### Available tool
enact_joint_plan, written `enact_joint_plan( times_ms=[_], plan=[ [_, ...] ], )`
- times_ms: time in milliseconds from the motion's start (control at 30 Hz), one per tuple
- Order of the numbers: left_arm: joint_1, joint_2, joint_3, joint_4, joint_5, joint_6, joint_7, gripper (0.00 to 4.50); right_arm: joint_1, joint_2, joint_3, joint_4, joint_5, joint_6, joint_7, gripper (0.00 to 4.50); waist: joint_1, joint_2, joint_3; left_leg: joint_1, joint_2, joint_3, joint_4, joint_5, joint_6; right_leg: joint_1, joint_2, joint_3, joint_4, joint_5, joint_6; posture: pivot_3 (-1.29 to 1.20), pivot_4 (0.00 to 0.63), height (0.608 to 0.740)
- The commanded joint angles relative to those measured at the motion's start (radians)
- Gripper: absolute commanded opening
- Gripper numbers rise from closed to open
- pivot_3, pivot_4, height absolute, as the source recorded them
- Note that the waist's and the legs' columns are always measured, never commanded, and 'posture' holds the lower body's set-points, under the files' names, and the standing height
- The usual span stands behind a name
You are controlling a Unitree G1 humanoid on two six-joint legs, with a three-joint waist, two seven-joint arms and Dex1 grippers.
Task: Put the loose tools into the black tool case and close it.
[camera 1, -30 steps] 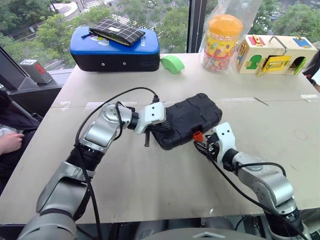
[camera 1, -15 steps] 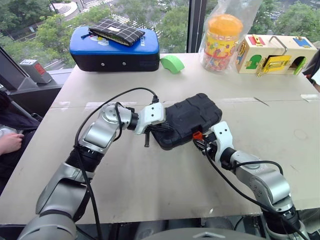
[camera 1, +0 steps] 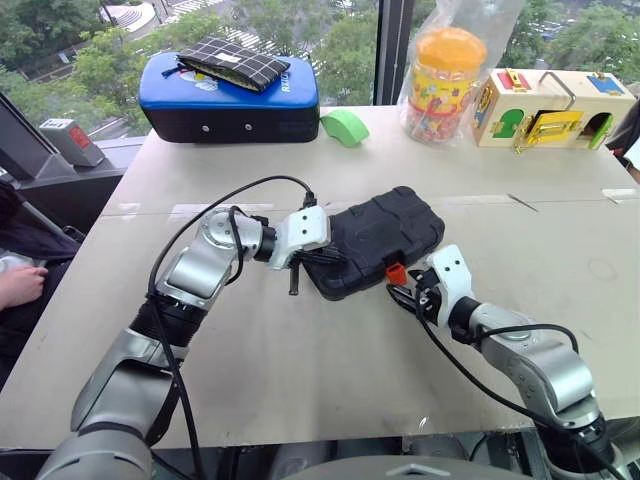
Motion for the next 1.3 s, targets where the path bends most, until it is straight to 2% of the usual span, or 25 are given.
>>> enact_joint_plan(
  times_ms=[33, 67, 100, 133, 200, 267, 567, 1300],
  plan=[
    [0.053, 0.021, -0.073, 0.087, 0.094, 0.055, -0.002, 0.0, 0.003, -0.004, -0.039, -0.072, 0.031, 0.034, -0.002, 2.89, 0.0, 0.0, 0.0, 0.0, 0.0, 0.0, 0.0, 0.0, 0.0, 0.0, 0.0, 0.0, 0.0, 0.0, 0.0, 0.0, 0.15, 0.74],
    [0.051, 0.02, -0.073, 0.09, 0.094, 0.055, -0.001, 0.0, 0.005, -0.005, -0.045, -0.076, 0.035, 0.043, -0.002, 2.5, 0.0, 0.0, 0.0, 0.0, 0.0, 0.0, 0.0, 0.0, 0.0, 0.0, 0.0, 0.0, 0.0, 0.0, 0.0, 0.0, 0.15, 0.74],
    [0.05, 0.019, -0.073, 0.091, 0.095, 0.054, -0.002, 0.0, 0.008, -0.006, -0.045, -0.077, 0.043, 0.055, 0.003, 2.5, 0.0, 0.0, 0.0, 0.0, 0.0, 0.0, 0.0, 0.0, 0.0, 0.0, 0.0, 0.0, 0.0, 0.0, 0.0, 0.0, 0.15, 0.74],
    [0.05, 0.019, -0.073, 0.093, 0.095, 0.053, -0.002, 0.0, 0.009, -0.006, -0.042, -0.076, 0.045, 0.063, 0.005, 1.69, 0.0, 0.0, 0.0, 0.0, 0.0, 0.0, 0.0, 0.0, 0.0, 0.0, 0.0, 0.0, 0.0, 0.0, 0.0, 0.0, 0.15, 0.74],
    [0.049, 0.018, -0.074, 0.093, 0.096, 0.053, -0.001, 0.0, 0.006, 0.0, -0.033, -0.065, 0.043, 0.076, -0.001, 0.96, 0.0, 0.0, 0.0, 0.0, 0.0, 0.0, 0.0, 0.0, 0.0, 0.0, 0.0, 0.0, 0.0, 0.0, 0.0, 0.0, 0.15, 0.74],
    [0.049, 0.016, -0.075, 0.094, 0.096, 0.054, 0.0, 0.0, -0.002, 0.005, -0.017, -0.045, 0.034, 0.081, -0.007, 0.03, 0.0, 0.0, 0.0, 0.0, 0.0, 0.0, 0.0, 0.0, 0.0, 0.0, 0.0, 0.0, 0.0, 0.0, 0.0, 0.0, 0.15, 0.74],
    [0.061, 0.02, -0.073, 0.067, 0.093, 0.068, 0.003, 0.0, -0.066, 0.061, 0.021, 0.092, -0.026, 0.017, -0.037, 0.03, -0.002, -0.001, 0.0, 0.0, 0.0, 0.0, 0.0, 0.0, 0.0, 0.0, 0.0, 0.0, 0.0, 0.0, 0.0, 0.0, 0.15, 0.74],
    [0.101, 0.028, -0.068, -0.007, 0.084, 0.117, 0.015, 0.0, -0.135, 0.14, 0.025, 0.159, -0.064, -0.051, -0.031, 0.03, -0.003, 0.0, 0.0, 0.002, 0.001, 0.0, -0.002, 0.0, 0.0, 0.0, 0.002, 0.003, 0.0, 0.0, -0.001, 0.0, 0.15, 0.74]
  ],
)
